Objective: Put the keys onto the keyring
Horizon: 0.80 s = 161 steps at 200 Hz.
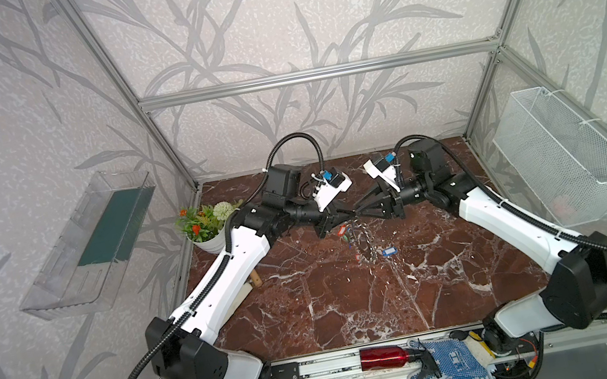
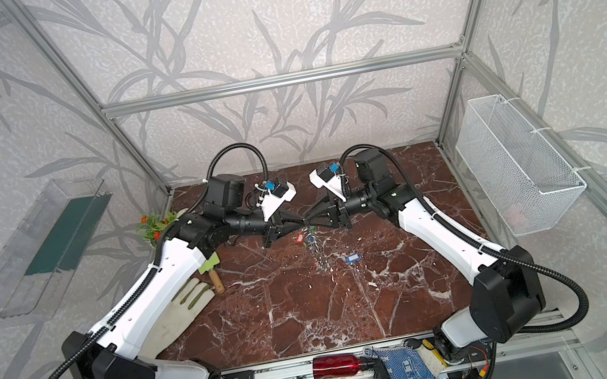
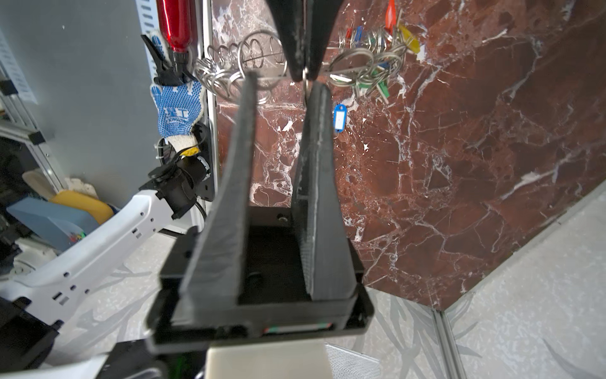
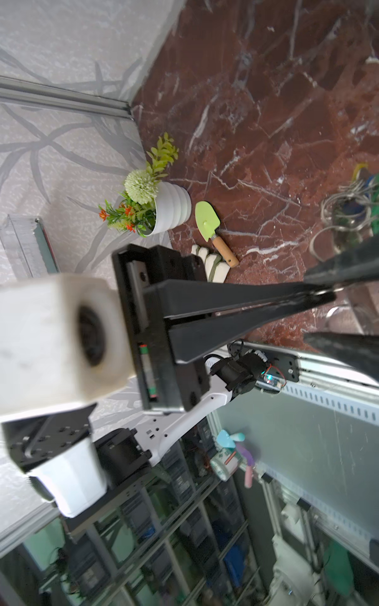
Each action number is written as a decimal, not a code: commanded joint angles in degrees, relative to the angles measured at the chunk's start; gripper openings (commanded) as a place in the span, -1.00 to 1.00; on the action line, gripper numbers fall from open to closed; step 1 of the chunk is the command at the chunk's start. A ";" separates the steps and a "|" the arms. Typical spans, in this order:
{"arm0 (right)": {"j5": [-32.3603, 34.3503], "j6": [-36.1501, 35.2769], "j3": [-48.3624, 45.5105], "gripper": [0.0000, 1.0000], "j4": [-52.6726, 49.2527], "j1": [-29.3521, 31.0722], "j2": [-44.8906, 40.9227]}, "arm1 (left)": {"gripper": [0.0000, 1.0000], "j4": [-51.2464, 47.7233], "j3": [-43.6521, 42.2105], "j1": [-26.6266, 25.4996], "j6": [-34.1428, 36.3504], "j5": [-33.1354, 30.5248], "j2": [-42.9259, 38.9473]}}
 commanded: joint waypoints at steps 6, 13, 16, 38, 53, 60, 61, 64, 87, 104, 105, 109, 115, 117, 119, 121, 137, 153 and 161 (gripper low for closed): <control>2.52 9.27 -1.58 -0.24 10.14 -1.71 -3.02 | -1.00 16.10 -5.36 -0.22 -7.78 -2.39 -5.73; 3.94 10.94 -2.17 -0.20 12.22 -1.99 -3.51 | -1.00 18.71 -7.19 -0.26 -9.31 -3.06 -6.80; 4.67 11.28 -2.40 -0.18 12.42 -2.03 -3.69 | -1.00 19.61 -7.91 -0.18 -9.86 -3.33 -7.31; 11.54 11.11 -2.08 -0.06 9.65 -2.03 -4.63 | -1.00 27.93 -13.92 -0.41 -14.14 -5.77 -10.93; 14.30 11.96 -1.86 0.00 8.37 -2.04 -5.00 | -1.00 32.41 -17.25 -0.68 -16.48 -7.81 -12.96; 15.95 12.78 -1.89 0.02 7.86 -2.04 -5.16 | -1.00 34.29 -18.68 -0.86 -17.30 -8.88 -13.81; 15.95 12.91 -1.90 0.03 7.73 -2.04 -5.17 | -1.00 34.65 -18.81 -0.87 -17.44 -9.11 -13.88; 16.67 13.11 -1.82 0.03 7.36 -2.03 -5.22 | -1.00 35.45 -19.46 -0.95 -17.76 -9.48 -14.17; 20.49 14.89 -1.22 0.04 4.82 -2.06 -5.26 | -1.00 41.38 -23.29 -1.83 -20.00 -12.89 -16.19; 23.65 15.56 -2.51 0.07 5.14 -2.04 -6.23 | -1.00 44.45 -25.27 -3.03 -20.40 -16.07 -17.15; 23.88 15.58 -2.65 0.07 5.18 -2.04 -6.27 | -1.00 44.61 -25.35 -3.14 -20.36 -16.22 -17.22; 24.69 15.66 -3.11 0.10 5.50 -2.04 -6.79 | -1.00 45.17 -25.81 -3.46 -20.37 -16.96 -17.42; 25.79 15.76 -3.93 0.17 5.89 -2.05 -7.45 | -1.00 46.40 -26.59 -3.88 -20.33 -17.82 -17.70; 26.08 15.81 -4.06 0.19 5.92 -2.09 -7.63 | -1.00 46.73 -26.80 -4.06 -20.38 -18.17 -17.77; 26.28 15.84 -4.31 0.20 5.97 -2.12 -7.81 | -1.00 47.19 -27.05 -4.22 -20.35 -18.48 -17.92; 26.55 15.85 -4.41 0.22 6.00 -2.12 -7.99 | -1.00 47.53 -27.23 -4.32 -20.35 -18.86 -17.95; 27.37 15.94 -4.78 0.30 5.05 -2.13 -8.45 | -1.00 51.04 -29.14 -5.20 -20.85 -21.04 -18.33; 27.54 16.31 -4.81 0.30 4.00 -2.34 -8.36 | -1.00 55.54 -31.12 -5.70 -21.74 -22.92 -18.39; 27.26 17.14 -5.25 0.30 4.42 -2.71 -8.55 | -1.00 57.50 -31.97 -5.92 -22.14 -24.17 -18.43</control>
